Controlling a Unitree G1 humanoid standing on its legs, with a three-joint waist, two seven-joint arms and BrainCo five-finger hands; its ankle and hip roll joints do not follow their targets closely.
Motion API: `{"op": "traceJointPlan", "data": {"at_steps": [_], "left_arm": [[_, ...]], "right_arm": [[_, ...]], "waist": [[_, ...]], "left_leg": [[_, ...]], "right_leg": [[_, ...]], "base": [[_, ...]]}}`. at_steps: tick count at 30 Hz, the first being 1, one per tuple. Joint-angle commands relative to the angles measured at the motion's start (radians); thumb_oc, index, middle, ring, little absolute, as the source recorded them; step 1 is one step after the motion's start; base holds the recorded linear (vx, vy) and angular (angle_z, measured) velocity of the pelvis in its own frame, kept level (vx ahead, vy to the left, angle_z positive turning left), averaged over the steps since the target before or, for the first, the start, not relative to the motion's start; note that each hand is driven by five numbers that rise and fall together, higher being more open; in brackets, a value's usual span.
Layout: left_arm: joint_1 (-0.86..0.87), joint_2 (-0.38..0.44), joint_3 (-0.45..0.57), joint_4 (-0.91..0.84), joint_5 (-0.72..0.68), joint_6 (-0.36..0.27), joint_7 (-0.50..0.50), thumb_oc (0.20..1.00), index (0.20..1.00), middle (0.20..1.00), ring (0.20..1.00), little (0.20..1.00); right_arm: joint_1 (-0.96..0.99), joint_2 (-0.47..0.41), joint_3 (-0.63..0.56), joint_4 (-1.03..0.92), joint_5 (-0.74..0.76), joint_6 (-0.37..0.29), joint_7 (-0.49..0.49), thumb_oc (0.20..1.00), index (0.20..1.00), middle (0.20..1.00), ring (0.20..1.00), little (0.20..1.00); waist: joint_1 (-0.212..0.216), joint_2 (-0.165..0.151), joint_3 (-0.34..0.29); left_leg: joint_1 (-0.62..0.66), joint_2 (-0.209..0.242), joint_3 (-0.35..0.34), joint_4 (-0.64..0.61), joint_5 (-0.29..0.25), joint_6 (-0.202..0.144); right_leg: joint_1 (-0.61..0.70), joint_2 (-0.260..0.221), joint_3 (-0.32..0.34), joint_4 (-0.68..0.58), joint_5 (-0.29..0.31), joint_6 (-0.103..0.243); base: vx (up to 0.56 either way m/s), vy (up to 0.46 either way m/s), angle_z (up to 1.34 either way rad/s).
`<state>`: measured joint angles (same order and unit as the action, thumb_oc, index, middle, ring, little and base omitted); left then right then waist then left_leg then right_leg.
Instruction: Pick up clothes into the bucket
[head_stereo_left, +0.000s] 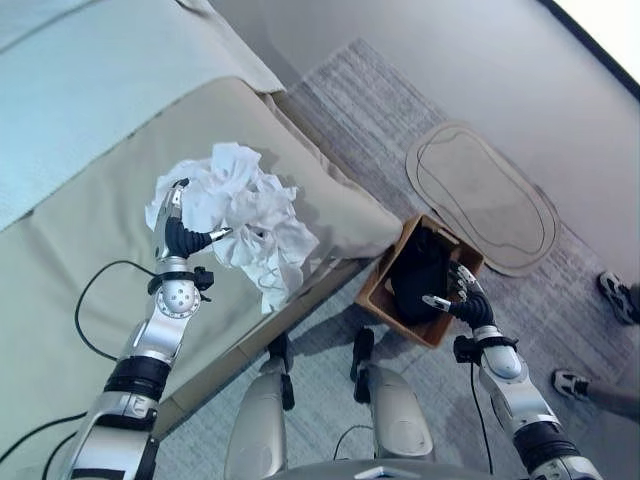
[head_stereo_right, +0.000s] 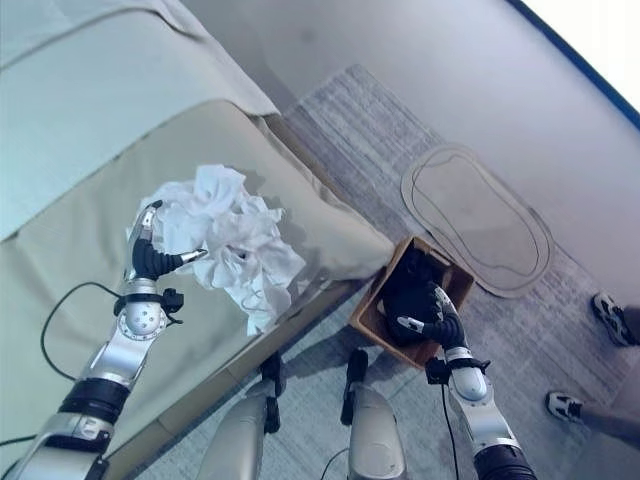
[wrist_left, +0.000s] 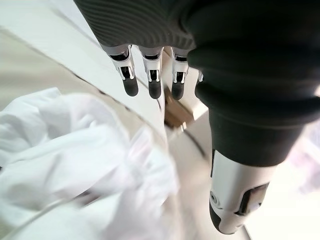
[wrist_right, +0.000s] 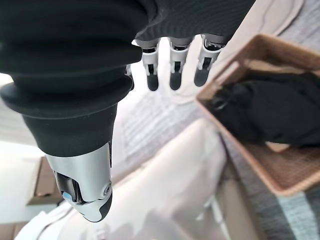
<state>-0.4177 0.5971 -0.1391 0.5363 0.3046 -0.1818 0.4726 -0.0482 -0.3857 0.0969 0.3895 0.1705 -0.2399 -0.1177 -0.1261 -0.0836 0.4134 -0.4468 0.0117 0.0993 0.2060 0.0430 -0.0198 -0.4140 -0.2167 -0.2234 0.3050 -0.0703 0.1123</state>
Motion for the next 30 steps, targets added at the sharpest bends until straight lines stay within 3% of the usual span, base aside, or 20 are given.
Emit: {"op": "traceJointPlan", "data": {"at_steps": [1, 5, 12, 26, 27, 28, 29, 30], "left_arm": [[-0.029, 0.04, 0.008, 0.03, 0.093, 0.015, 0.067, 1.0, 1.0, 1.0, 1.0, 1.0], [-0.087, 0.09, -0.012, 0.107, 0.193, 0.086, 0.101, 1.0, 1.0, 1.0, 1.0, 1.0], [-0.142, 0.12, -0.04, 0.195, 0.265, 0.149, 0.101, 1.0, 1.0, 1.0, 1.0, 1.0], [-0.194, 0.132, -0.045, 0.256, 0.23, 0.17, 0.092, 1.0, 1.0, 1.0, 1.0, 1.0], [-0.188, 0.132, -0.045, 0.255, 0.227, 0.169, 0.092, 1.0, 1.0, 1.0, 1.0, 1.0], [-0.189, 0.132, -0.045, 0.254, 0.228, 0.169, 0.092, 1.0, 1.0, 1.0, 1.0, 1.0], [-0.188, 0.129, -0.047, 0.258, 0.223, 0.167, 0.091, 1.0, 1.0, 1.0, 1.0, 1.0], [-0.189, 0.129, -0.047, 0.257, 0.223, 0.167, 0.091, 1.0, 1.0, 1.0, 1.0, 1.0]], "right_arm": [[0.031, -0.044, 0.02, -0.083, 0.005, -0.068, -0.027, 1.0, 1.0, 1.0, 1.0, 1.0], [0.043, -0.061, -0.007, -0.091, 0.01, -0.078, -0.037, 1.0, 1.0, 1.0, 1.0, 1.0], [0.06, -0.066, -0.005, -0.091, 0.017, -0.081, -0.03, 1.0, 1.0, 1.0, 1.0, 1.0], [0.049, -0.082, -0.006, -0.137, 0.045, -0.082, -0.014, 1.0, 1.0, 1.0, 1.0, 1.0], [0.052, -0.083, -0.012, -0.14, 0.048, -0.084, -0.016, 1.0, 1.0, 1.0, 1.0, 1.0], [0.052, -0.084, -0.013, -0.141, 0.049, -0.084, -0.016, 1.0, 1.0, 1.0, 1.0, 1.0], [0.053, -0.083, -0.013, -0.14, 0.05, -0.085, -0.017, 1.0, 1.0, 1.0, 1.0, 1.0], [0.052, -0.083, -0.014, -0.141, 0.05, -0.085, -0.017, 1.0, 1.0, 1.0, 1.0, 1.0]], "waist": [[-0.013, -0.033, -0.054], [-0.032, -0.028, -0.046], [-0.045, -0.027, -0.058], [-0.061, -0.03, -0.053], [-0.059, -0.024, -0.054], [-0.061, -0.028, -0.051], [-0.06, -0.022, -0.053], [-0.063, -0.026, -0.05]], "left_leg": [[-0.062, 0.034, -0.029, 0.197, -0.14, -0.002], [-0.115, 0.037, -0.025, 0.258, -0.163, -0.001], [-0.156, 0.034, -0.028, 0.275, -0.173, 0.0], [-0.242, 0.034, -0.04, 0.359, -0.195, 0.01], [-0.245, 0.041, -0.048, 0.39, -0.237, 0.006], [-0.259, 0.037, -0.039, 0.389, -0.208, 0.013], [-0.258, 0.044, -0.048, 0.406, -0.243, 0.007], [-0.271, 0.04, -0.039, 0.403, -0.213, 0.014]], "right_leg": [[-0.023, -0.096, 0.04, -0.091, 0.179, 0.07], [-0.08, -0.107, 0.052, -0.042, 0.169, 0.071], [-0.123, -0.109, 0.06, -0.02, 0.165, 0.073], [-0.209, -0.098, 0.08, 0.06, 0.135, 0.058], [-0.217, -0.087, 0.095, 0.096, 0.097, 0.065], [-0.227, -0.094, 0.09, 0.088, 0.122, 0.055], [-0.232, -0.085, 0.1, 0.114, 0.088, 0.063], [-0.24, -0.092, 0.095, 0.104, 0.114, 0.053]], "base": [[-0.05, 0.035, -0.23], [-0.02, 0.038, -0.06], [0.0, 0.005, -0.01], [-0.01, 0.002, 0.01], [0.0, 0.0, 0.0], [0.08, 0.014, -0.02], [-0.1, 0.015, -0.04], [-0.01, 0.01, -0.07]]}}
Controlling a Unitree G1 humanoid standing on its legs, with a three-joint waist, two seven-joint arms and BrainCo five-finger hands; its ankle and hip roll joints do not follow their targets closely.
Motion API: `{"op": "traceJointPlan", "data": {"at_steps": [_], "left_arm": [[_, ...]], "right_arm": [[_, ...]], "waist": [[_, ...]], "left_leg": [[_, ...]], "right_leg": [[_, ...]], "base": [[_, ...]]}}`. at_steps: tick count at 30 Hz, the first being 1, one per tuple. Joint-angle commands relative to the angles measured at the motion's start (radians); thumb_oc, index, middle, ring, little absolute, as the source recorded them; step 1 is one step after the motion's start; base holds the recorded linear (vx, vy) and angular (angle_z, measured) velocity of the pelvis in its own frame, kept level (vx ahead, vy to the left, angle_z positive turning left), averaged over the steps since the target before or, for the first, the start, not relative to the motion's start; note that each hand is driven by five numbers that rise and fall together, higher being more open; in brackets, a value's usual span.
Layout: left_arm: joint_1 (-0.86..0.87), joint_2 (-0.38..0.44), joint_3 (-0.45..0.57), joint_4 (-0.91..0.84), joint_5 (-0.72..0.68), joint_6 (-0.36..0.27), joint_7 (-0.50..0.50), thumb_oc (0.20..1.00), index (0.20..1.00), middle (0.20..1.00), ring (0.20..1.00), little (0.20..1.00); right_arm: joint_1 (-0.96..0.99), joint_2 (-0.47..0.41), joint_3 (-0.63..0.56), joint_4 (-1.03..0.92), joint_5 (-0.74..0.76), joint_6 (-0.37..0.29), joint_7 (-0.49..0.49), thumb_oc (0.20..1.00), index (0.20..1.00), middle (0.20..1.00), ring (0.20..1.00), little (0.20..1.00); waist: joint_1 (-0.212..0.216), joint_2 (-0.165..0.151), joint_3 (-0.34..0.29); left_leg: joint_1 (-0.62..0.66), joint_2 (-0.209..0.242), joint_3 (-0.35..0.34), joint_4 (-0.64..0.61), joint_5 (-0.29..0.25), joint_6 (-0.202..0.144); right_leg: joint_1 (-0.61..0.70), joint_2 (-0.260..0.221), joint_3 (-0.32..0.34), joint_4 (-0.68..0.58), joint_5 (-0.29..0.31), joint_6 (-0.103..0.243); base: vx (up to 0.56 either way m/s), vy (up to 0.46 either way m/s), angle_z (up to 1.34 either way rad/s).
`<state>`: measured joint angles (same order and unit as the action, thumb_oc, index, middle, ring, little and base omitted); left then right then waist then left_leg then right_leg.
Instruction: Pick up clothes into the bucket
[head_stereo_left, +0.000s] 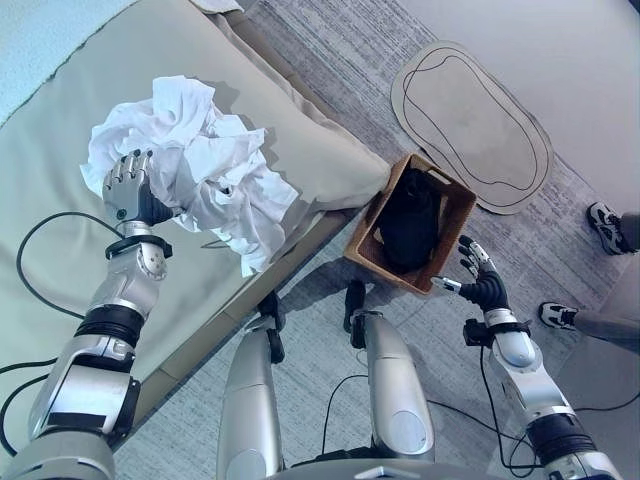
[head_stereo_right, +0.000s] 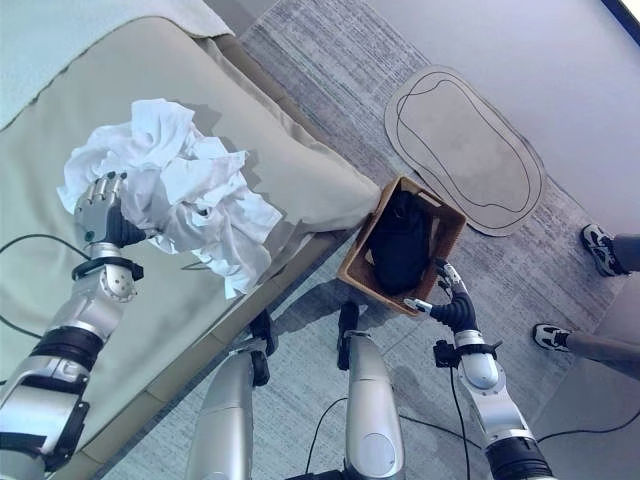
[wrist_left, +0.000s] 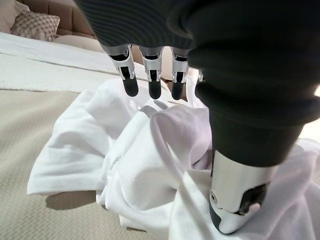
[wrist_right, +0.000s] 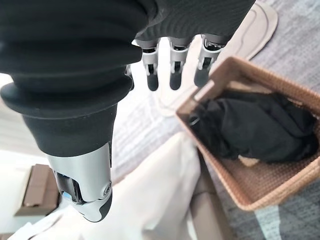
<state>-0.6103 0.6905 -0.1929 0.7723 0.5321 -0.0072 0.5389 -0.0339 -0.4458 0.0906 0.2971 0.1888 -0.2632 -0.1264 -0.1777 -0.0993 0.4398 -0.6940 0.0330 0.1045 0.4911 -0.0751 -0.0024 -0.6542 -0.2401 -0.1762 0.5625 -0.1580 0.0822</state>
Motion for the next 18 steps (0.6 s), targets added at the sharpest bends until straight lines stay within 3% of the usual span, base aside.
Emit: {"op": "traceJointPlan", "data": {"at_steps": [1, 2, 4, 13, 14, 15, 16, 17, 18], "left_arm": [[0.004, 0.034, 0.005, 0.021, -0.006, -0.01, 0.021, 1.0, 1.0, 1.0, 1.0, 1.0], [0.007, 0.034, -0.002, 0.02, -0.007, -0.015, 0.013, 0.931, 0.931, 0.931, 0.931, 0.931], [0.01, 0.032, -0.006, 0.018, -0.008, -0.02, 0.009, 0.2, 0.2, 0.2, 0.2, 0.2], [0.02, 0.015, -0.019, 0.01, -0.022, -0.039, -0.017, 0.2, 0.2, 0.2, 0.2, 0.2], [0.021, 0.013, -0.017, 0.01, -0.025, -0.041, -0.017, 0.2, 0.2, 0.2, 0.2, 0.2], [0.023, 0.012, -0.016, 0.01, -0.027, -0.042, -0.018, 0.2, 0.2, 0.2, 0.2, 0.2], [0.023, 0.012, -0.016, 0.01, -0.027, -0.042, -0.018, 0.2, 0.2, 0.2, 0.2, 0.2], [0.029, 0.012, -0.012, 0.008, -0.032, -0.046, -0.019, 0.2, 0.2, 0.2, 0.2, 0.2], [0.033, 0.01, -0.011, 0.01, -0.034, -0.049, -0.018, 0.2, 0.2, 0.2, 0.2, 0.2]], "right_arm": [[0.038, -0.023, -0.01, -0.047, 0.033, -0.062, -0.01, 1.0, 1.0, 1.0, 1.0, 1.0], [0.041, -0.025, -0.012, -0.046, 0.032, -0.061, -0.011, 1.0, 1.0, 1.0, 1.0, 1.0], [0.042, -0.026, -0.013, -0.048, 0.032, -0.061, -0.01, 1.0, 1.0, 1.0, 1.0, 1.0], [0.047, -0.03, -0.025, -0.044, 0.018, -0.056, -0.012, 1.0, 1.0, 1.0, 1.0, 1.0], [0.048, -0.029, -0.027, -0.041, 0.014, -0.054, -0.012, 1.0, 1.0, 1.0, 1.0, 1.0], [0.048, -0.027, -0.026, -0.038, 0.014, -0.053, -0.012, 1.0, 1.0, 1.0, 1.0, 1.0], [0.048, -0.027, -0.027, -0.039, 0.014, -0.054, -0.012, 1.0, 1.0, 1.0, 1.0, 1.0], [0.048, -0.024, -0.025, -0.033, 0.012, -0.053, -0.01, 1.0, 1.0, 1.0, 1.0, 1.0], [0.046, -0.022, -0.025, -0.026, 0.013, -0.053, -0.012, 1.0, 1.0, 1.0, 1.0, 1.0]], "waist": [[-0.012, -0.008, -0.074], [-0.009, -0.001, -0.078], [-0.01, 0.001, -0.077], [-0.01, 0.013, -0.085], [-0.013, 0.01, -0.087], [-0.009, 0.016, -0.094], [-0.012, 0.012, -0.089], [-0.008, 0.019, -0.1], [-0.009, 0.016, -0.101]], "left_leg": [[-0.029, 0.019, -0.043, 0.126, -0.098, -0.002], [-0.026, 0.026, -0.056, 0.143, -0.134, -0.009], [-0.029, 0.026, -0.056, 0.145, -0.134, -0.009], [-0.029, 0.026, -0.054, 0.138, -0.13, -0.008], [-0.035, 0.019, -0.045, 0.121, -0.093, -0.001], [-0.019, 0.023, -0.055, 0.118, -0.121, -0.009], [-0.03, 0.019, -0.046, 0.113, -0.09, -0.002], [-0.007, 0.021, -0.055, 0.101, -0.116, -0.01], [-0.01, 0.017, -0.048, 0.087, -0.083, -0.004]], "right_leg": [[-0.007, -0.067, 0.05, -0.147, 0.199, 0.082], [-0.008, -0.06, 0.057, -0.123, 0.166, 0.09], [-0.013, -0.059, 0.058, -0.118, 0.165, 0.089], [-0.024, -0.059, 0.061, -0.111, 0.162, 0.086], [-0.026, -0.067, 0.052, -0.131, 0.193, 0.077], [-0.016, -0.06, 0.057, -0.123, 0.169, 0.087], [-0.022, -0.067, 0.05, -0.135, 0.196, 0.077], [-0.007, -0.061, 0.053, -0.134, 0.173, 0.089], [-0.006, -0.069, 0.043, -0.152, 0.202, 0.08]], "base": [[0.0, 0.002, -0.05], [0.09, -0.005, -0.02], [0.04, -0.003, -0.03], [-0.01, 0.001, -0.01], [0.0, 0.0, 0.0], [-0.08, 0.004, 0.02], [0.1, -0.01, 0.02], [-0.06, 0.006, 0.01], [0.11, -0.009, 0.0]]}}
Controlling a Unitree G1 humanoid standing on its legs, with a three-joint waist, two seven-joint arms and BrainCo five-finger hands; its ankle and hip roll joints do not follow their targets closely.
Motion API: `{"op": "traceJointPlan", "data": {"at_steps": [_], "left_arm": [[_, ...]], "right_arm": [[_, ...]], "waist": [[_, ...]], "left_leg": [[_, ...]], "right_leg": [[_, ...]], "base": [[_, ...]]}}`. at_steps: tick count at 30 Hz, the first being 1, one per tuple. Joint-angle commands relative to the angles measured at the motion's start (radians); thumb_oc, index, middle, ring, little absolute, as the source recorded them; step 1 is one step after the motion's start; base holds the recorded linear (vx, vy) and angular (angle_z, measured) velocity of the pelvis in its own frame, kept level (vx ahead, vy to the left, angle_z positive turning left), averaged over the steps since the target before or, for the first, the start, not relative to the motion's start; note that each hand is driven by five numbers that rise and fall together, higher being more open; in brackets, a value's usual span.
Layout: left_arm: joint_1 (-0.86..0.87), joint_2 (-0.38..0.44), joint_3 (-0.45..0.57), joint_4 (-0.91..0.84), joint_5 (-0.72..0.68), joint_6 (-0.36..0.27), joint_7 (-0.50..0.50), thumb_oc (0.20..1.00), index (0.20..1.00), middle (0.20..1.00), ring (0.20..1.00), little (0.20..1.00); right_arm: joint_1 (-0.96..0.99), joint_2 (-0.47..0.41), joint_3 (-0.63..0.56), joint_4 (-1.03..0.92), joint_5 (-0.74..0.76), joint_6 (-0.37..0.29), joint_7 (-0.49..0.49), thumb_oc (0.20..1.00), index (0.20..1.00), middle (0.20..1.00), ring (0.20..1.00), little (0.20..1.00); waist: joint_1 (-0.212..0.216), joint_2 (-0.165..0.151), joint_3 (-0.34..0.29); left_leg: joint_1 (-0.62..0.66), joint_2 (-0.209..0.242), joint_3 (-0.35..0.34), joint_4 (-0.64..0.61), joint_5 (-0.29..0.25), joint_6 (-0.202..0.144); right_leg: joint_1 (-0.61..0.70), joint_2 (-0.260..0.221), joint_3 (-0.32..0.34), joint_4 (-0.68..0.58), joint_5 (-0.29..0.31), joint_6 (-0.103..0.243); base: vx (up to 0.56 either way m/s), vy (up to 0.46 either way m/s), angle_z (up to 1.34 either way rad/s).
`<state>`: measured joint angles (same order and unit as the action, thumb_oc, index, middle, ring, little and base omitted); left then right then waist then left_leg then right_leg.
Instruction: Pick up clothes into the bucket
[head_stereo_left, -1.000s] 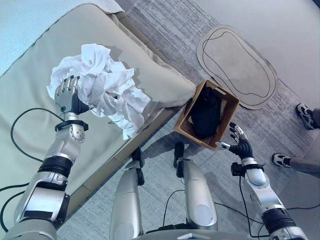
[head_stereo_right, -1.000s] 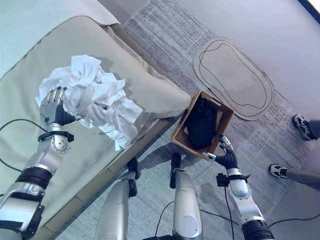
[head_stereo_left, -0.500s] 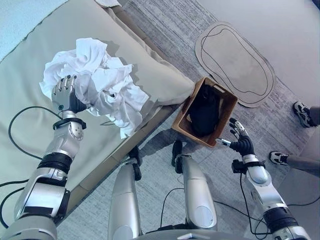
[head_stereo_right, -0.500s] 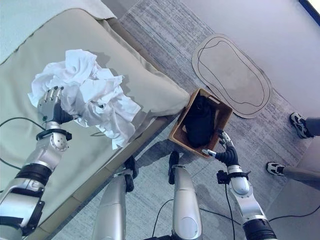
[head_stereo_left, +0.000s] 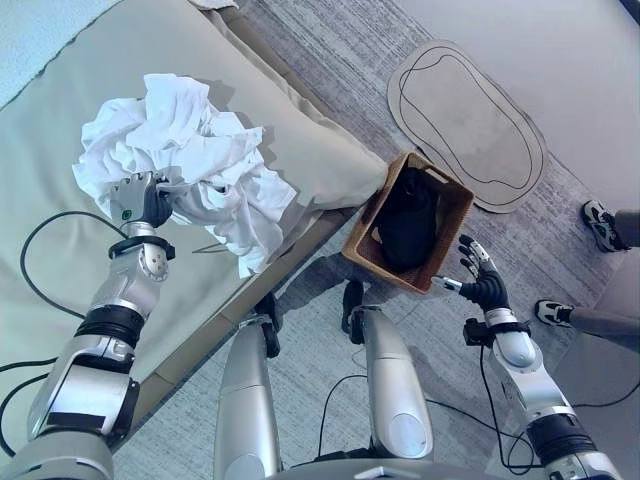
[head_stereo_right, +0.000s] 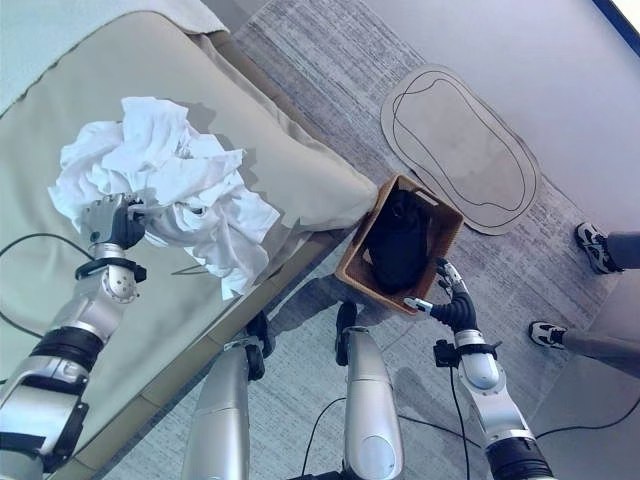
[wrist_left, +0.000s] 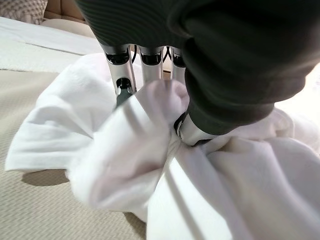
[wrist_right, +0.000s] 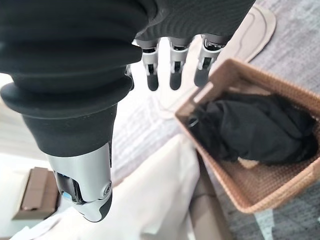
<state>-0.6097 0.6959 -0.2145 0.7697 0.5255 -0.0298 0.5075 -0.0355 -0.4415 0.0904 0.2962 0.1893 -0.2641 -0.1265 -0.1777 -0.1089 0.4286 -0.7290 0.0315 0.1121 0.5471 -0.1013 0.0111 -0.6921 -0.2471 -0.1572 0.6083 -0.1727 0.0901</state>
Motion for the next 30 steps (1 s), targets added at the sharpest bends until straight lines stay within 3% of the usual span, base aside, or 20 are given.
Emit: {"op": "traceJointPlan", "data": {"at_steps": [1, 2, 12, 20, 30], "left_arm": [[0.034, 0.005, 0.011, 0.014, -0.027, -0.026, 0.013, 0.2, 0.2, 0.2, 0.2, 0.2], [0.042, 0.002, 0.015, 0.012, -0.029, -0.029, 0.011, 0.2, 0.2, 0.2, 0.2, 0.2], [0.115, -0.005, 0.045, -0.01, -0.057, -0.053, -0.002, 0.2, 0.2, 0.2, 0.2, 0.2], [0.271, 0.015, 0.174, -0.235, -0.072, -0.093, -0.012, 0.2, 0.2, 0.2, 0.2, 0.2], [0.331, 0.057, 0.293, -0.418, -0.08, -0.124, -0.036, 0.2, 0.2, 0.2, 0.2, 0.2]], "right_arm": [[0.048, -0.027, -0.023, -0.024, 0.012, -0.052, -0.012, 1.0, 1.0, 1.0, 1.0, 1.0], [0.045, -0.023, -0.022, -0.016, 0.011, -0.051, -0.013, 1.0, 1.0, 1.0, 1.0, 1.0], [0.029, -0.005, -0.005, 0.04, -0.007, -0.035, -0.016, 1.0, 1.0, 1.0, 1.0, 1.0], [0.046, 0.018, -0.017, 0.099, -0.028, -0.016, -0.004, 1.0, 1.0, 1.0, 1.0, 1.0], [0.062, 0.039, -0.021, 0.149, -0.032, 0.005, 0.027, 1.0, 1.0, 1.0, 1.0, 1.0]], "waist": [[-0.007, 0.03, -0.093], [-0.006, 0.028, -0.098], [0.018, 0.036, -0.134], [0.065, 0.04, -0.183], [0.096, 0.028, -0.261]], "left_leg": [[0.038, 0.022, -0.064, 0.034, -0.087, -0.024], [0.048, 0.015, -0.057, 0.007, -0.049, -0.019], [0.207, 0.009, -0.059, -0.121, -0.017, -0.03], [0.404, 0.01, -0.068, -0.28, 0.021, -0.042], [0.512, 0.003, -0.074, -0.384, 0.048, -0.052]], "right_leg": [[0.04, -0.055, 0.03, -0.187, 0.191, 0.082], [0.053, -0.066, 0.019, -0.212, 0.222, 0.075], [0.21, -0.079, -0.009, -0.313, 0.249, 0.093], [0.424, -0.078, -0.062, -0.447, 0.271, 0.108], [0.548, -0.057, -0.112, -0.553, 0.291, 0.116]], "base": [[-0.05, 0.003, 0.01], [0.0, 0.0, 0.0], [0.06, -0.003, 0.02], [0.1, -0.017, 0.06], [0.06, -0.011, 0.09]]}}
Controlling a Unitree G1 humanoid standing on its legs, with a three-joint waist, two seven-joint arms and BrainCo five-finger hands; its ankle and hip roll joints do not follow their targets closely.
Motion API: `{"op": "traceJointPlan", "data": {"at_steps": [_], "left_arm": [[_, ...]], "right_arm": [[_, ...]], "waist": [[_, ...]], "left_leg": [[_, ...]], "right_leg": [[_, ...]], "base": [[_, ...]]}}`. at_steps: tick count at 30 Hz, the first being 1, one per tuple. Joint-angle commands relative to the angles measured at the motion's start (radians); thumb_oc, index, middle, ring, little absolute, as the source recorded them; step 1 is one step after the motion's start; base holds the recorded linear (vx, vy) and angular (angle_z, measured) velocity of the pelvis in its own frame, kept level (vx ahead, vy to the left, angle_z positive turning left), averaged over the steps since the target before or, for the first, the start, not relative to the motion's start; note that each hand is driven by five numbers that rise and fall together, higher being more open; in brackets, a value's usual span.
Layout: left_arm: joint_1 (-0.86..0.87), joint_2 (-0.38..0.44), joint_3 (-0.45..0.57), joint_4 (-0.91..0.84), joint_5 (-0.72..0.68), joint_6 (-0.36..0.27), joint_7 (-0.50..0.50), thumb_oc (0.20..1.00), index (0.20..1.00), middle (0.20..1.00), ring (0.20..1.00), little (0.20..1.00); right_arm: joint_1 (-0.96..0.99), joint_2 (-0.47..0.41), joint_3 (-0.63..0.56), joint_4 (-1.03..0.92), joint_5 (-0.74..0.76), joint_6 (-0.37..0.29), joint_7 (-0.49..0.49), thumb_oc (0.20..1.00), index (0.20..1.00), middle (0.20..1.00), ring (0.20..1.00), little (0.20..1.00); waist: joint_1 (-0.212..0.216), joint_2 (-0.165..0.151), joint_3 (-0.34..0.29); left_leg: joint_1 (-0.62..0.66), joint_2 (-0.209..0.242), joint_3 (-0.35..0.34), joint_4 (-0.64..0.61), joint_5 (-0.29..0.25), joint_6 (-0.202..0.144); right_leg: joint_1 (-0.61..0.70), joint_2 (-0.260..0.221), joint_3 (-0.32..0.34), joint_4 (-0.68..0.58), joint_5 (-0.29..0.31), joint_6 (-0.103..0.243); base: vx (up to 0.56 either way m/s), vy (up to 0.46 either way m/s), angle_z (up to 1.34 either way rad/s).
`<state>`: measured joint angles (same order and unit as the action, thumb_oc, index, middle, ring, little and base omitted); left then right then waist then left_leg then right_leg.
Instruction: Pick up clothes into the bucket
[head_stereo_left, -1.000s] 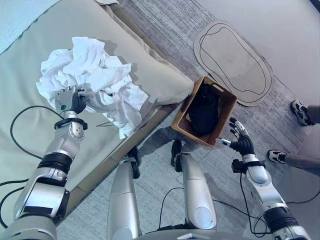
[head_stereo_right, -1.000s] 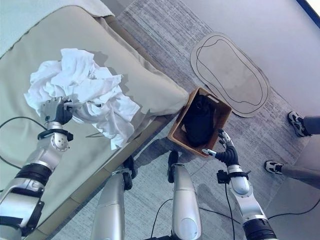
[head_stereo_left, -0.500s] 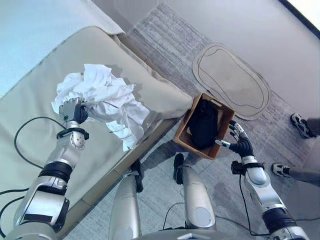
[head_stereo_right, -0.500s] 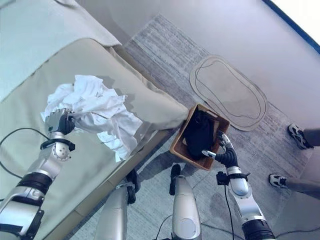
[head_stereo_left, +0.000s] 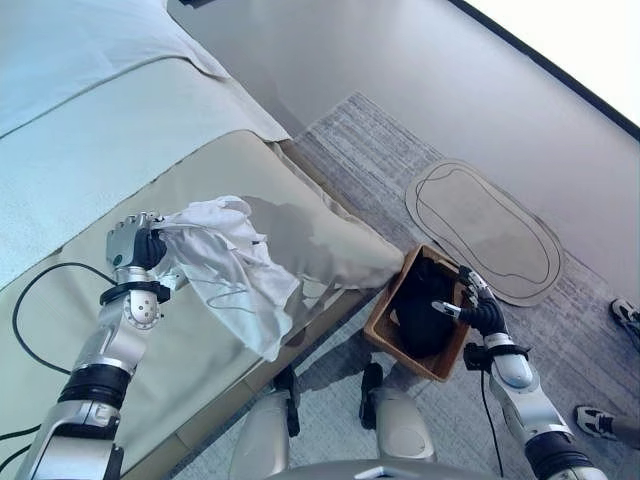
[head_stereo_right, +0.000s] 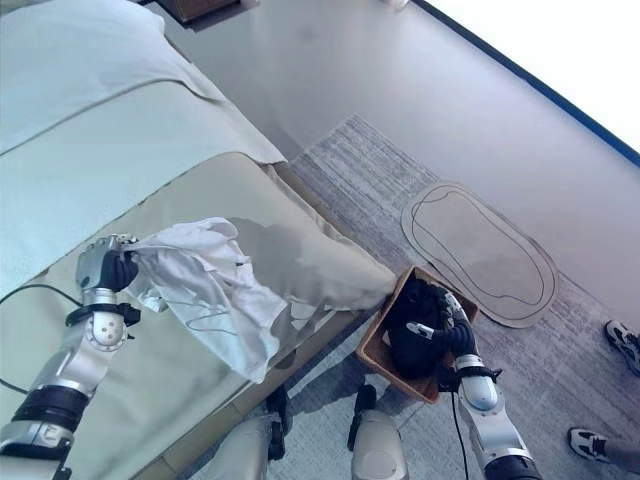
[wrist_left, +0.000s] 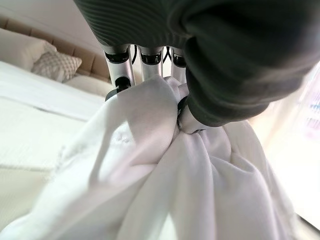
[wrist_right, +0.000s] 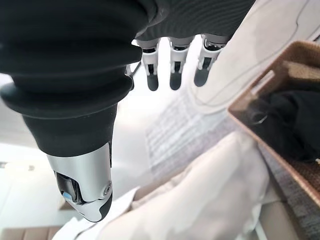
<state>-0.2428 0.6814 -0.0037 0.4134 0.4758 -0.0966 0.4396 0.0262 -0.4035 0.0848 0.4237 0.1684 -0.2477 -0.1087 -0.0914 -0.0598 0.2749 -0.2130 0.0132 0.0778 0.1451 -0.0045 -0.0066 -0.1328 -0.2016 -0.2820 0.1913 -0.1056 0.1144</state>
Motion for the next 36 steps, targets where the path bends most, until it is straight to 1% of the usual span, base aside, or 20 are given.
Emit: {"op": "traceJointPlan", "data": {"at_steps": [1, 3, 6, 8, 14, 17, 18, 19, 20, 21, 22, 25, 29, 31, 32, 33, 36], "left_arm": [[-0.03, 0.075, 0.091, -0.069, -0.033, -0.059, 0.027, 0.2, 0.2, 0.2, 0.2, 0.2], [-0.039, 0.096, 0.104, -0.11, -0.034, -0.065, 0.017, 0.2, 0.2, 0.2, 0.2, 0.2], [-0.049, 0.111, 0.114, -0.138, -0.043, -0.07, 0.01, 0.2, 0.2, 0.2, 0.2, 0.2], [-0.088, 0.128, 0.114, -0.171, -0.076, -0.087, -0.009, 0.2, 0.2, 0.2, 0.2, 0.2], [-0.181, 0.152, 0.077, -0.184, -0.103, -0.09, -0.016, 0.2, 0.2, 0.2, 0.2, 0.2], [-0.185, 0.145, 0.071, -0.181, -0.11, -0.089, -0.023, 0.2, 0.2, 0.2, 0.2, 0.2], [-0.178, 0.134, 0.069, -0.179, -0.116, -0.088, -0.03, 0.2, 0.2, 0.2, 0.2, 0.2], [-0.149, 0.105, 0.07, -0.178, -0.124, -0.091, -0.045, 0.2, 0.2, 0.2, 0.2, 0.2], [-0.146, 0.104, 0.072, -0.18, -0.124, -0.09, -0.046, 0.2, 0.2, 0.2, 0.2, 0.2], [-0.125, 0.086, 0.072, -0.176, -0.125, -0.092, -0.052, 0.2, 0.2, 0.2, 0.2, 0.2], [-0.08, 0.034, 0.068, -0.159, -0.134, -0.092, -0.064, 0.2, 0.2, 0.2, 0.2, 0.2], [-0.036, -0.038, 0.049, -0.132, -0.147, -0.089, -0.081, 0.2, 0.2, 0.2, 0.2, 0.2], [-0.019, -0.094, -0.002, -0.043, -0.16, -0.082, -0.096, 0.2, 0.2, 0.2, 0.2, 0.2], [-0.026, -0.099, -0.015, -0.017, -0.158, -0.08, -0.091, 0.2, 0.2, 0.2, 0.2, 0.2], [-0.049, -0.103, -0.039, 0.05, -0.147, -0.065, -0.075, 0.633, 0.633, 0.633, 0.633, 0.633], [-0.061, -0.103, -0.046, 0.074, -0.139, -0.058, -0.06, 1.0, 1.0, 1.0, 1.0, 1.0], [-0.077, -0.106, -0.05, 0.097, -0.139, -0.054, -0.035, 1.0, 1.0, 1.0, 1.0, 1.0]], "right_arm": [[-0.001, 0.006, -0.011, 0.03, -0.012, -0.01, 0.012, 1.0, 1.0, 1.0, 1.0, 1.0], [0.0, 0.012, 0.0, 0.041, -0.015, -0.004, 0.025, 1.0, 1.0, 1.0, 1.0, 1.0], [0.005, 0.015, 0.009, 0.044, -0.017, -0.002, 0.035, 1.0, 1.0, 1.0, 1.0, 1.0], [0.014, 0.019, 0.023, 0.052, -0.021, 0.006, 0.05, 1.0, 1.0, 1.0, 1.0, 1.0], [0.032, 0.022, 0.042, 0.053, -0.022, 0.015, 0.073, 1.0, 1.0, 1.0, 1.0, 1.0], [0.044, 0.024, 0.042, 0.048, -0.022, 0.017, 0.076, 1.0, 1.0, 1.0, 1.0, 1.0], [0.049, 0.025, 0.041, 0.049, -0.023, 0.02, 0.078, 1.0, 1.0, 1.0, 1.0, 1.0], [0.057, 0.03, 0.035, 0.051, -0.026, 0.023, 0.078, 1.0, 1.0, 1.0, 1.0, 1.0], [0.057, 0.029, 0.035, 0.05, -0.026, 0.023, 0.078, 1.0, 1.0, 1.0, 1.0, 1.0], [0.059, 0.032, 0.03, 0.051, -0.028, 0.024, 0.077, 1.0, 1.0, 1.0, 1.0, 1.0], [0.063, 0.036, 0.021, 0.049, -0.028, 0.026, 0.075, 1.0, 1.0, 1.0, 1.0, 1.0], [0.066, 0.035, 0.008, 0.038, -0.028, 0.029, 0.07, 1.0, 1.0, 1.0, 1.0, 1.0], [0.06, 0.029, 0.0, 0.021, -0.026, 0.03, 0.061, 1.0, 1.0, 1.0, 1.0, 1.0], [0.059, 0.027, -0.001, 0.019, -0.026, 0.03, 0.059, 1.0, 1.0, 1.0, 1.0, 1.0], [0.056, 0.022, 0.005, 0.015, -0.029, 0.03, 0.055, 1.0, 1.0, 1.0, 1.0, 1.0], [0.055, 0.021, 0.008, 0.014, -0.029, 0.027, 0.053, 1.0, 1.0, 1.0, 1.0, 1.0], [0.058, 0.019, 0.014, 0.004, -0.028, 0.024, 0.05, 1.0, 1.0, 1.0, 1.0, 1.0]], "waist": [[0.012, -0.021, -0.113], [0.021, -0.017, -0.137], [0.023, -0.014, -0.149], [0.02, -0.006, -0.169], [0.011, 0.006, -0.195], [0.01, 0.006, -0.197], [0.008, 0.006, -0.196], [0.006, 0.006, -0.194], [0.005, 0.007, -0.195], [0.004, 0.005, -0.193], [0.0, 0.004, -0.19], [-0.006, -0.001, -0.181], [-0.014, -0.008, -0.164], [-0.017, -0.009, -0.162], [-0.023, -0.012, -0.161], [-0.024, -0.014, -0.16], [-0.028, -0.018, -0.159]], "left_leg": [[0.009, 0.02, -0.038, 0.013, -0.051, -0.035], [0.035, 0.017, -0.036, 0.007, -0.057, -0.033], [0.053, 0.016, -0.034, -0.002, -0.059, -0.033], [0.077, 0.014, -0.032, -0.018, -0.059, -0.033], [0.111, 0.012, -0.027, -0.044, -0.057, -0.032], [0.117, 0.012, -0.025, -0.045, -0.058, -0.032], [0.118, 0.011, -0.024, -0.045, -0.059, -0.031], [0.118, 0.011, -0.023, -0.044, -0.06, -0.031], [0.118, 0.011, -0.023, -0.044, -0.06, -0.031], [0.117, 0.01, -0.023, -0.043, -0.06, -0.03], [0.115, 0.009, -0.021, -0.041, -0.061, -0.029], [0.103, 0.008, -0.02, -0.031, -0.063, -0.026], [0.077, 0.007, -0.019, -0.01, -0.066, -0.024], [0.071, 0.007, -0.017, -0.006, -0.067, -0.023], [0.065, 0.007, -0.015, -0.004, -0.067, -0.022], [0.063, 0.007, -0.013, -0.003, -0.067, -0.022], [0.057, 0.009, -0.012, 0.0, -0.067, -0.023]], "right_leg": [[0.002, -0.102, 0.01, -0.142, 0.224, 0.092], [0.03, -0.102, 0.008, -0.152, 0.221, 0.092], [0.047, -0.101, 0.004, -0.157, 0.217, 0.092], [0.066, -0.103, 0.0, -0.164, 0.215, 0.094], [0.092, -0.104, -0.007, -0.173, 0.213, 0.099], [0.096, -0.105, -0.007, -0.173, 0.212, 0.1], [0.097, -0.105, -0.007, -0.173, 0.212, 0.099], [0.095, -0.104, -0.004, -0.173, 0.212, 0.099], [0.094, -0.104, -0.003, -0.173, 0.212, 0.099], [0.094, -0.105, -0.003, -0.173, 0.212, 0.099], [0.089, -0.104, 0.001, -0.173, 0.213, 0.098], [0.077, -0.104, 0.006, -0.168, 0.214, 0.097], [0.056, -0.103, 0.015, -0.162, 0.216, 0.094], [0.05, -0.102, 0.018, -0.161, 0.216, 0.094], [0.043, -0.1, 0.022, -0.16, 0.217, 0.093], [0.039, -0.099, 0.024, -0.159, 0.217, 0.094], [0.034, -0.098, 0.027, -0.157, 0.217, 0.093]], "base": [[0.1, -0.005, 0.01], [0.09, -0.004, -0.02], [0.06, -0.007, -0.01], [0.1, -0.003, 0.0], [0.06, -0.006, 0.02], [0.02, -0.004, 0.0], [0.0, 0.0, 0.0], [0.0, 0.0, 0.0], [0.0, 0.0, 0.0], [0.0, 0.0, 0.0], [0.0, 0.0, 0.0], [0.0, 0.0, 0.0], [-0.02, 0.005, -0.02], [-0.02, 0.007, -0.08], [-0.01, 0.005, -0.06], [0.0, 0.0, 0.0], [0.0, 0.001, -0.04]]}}
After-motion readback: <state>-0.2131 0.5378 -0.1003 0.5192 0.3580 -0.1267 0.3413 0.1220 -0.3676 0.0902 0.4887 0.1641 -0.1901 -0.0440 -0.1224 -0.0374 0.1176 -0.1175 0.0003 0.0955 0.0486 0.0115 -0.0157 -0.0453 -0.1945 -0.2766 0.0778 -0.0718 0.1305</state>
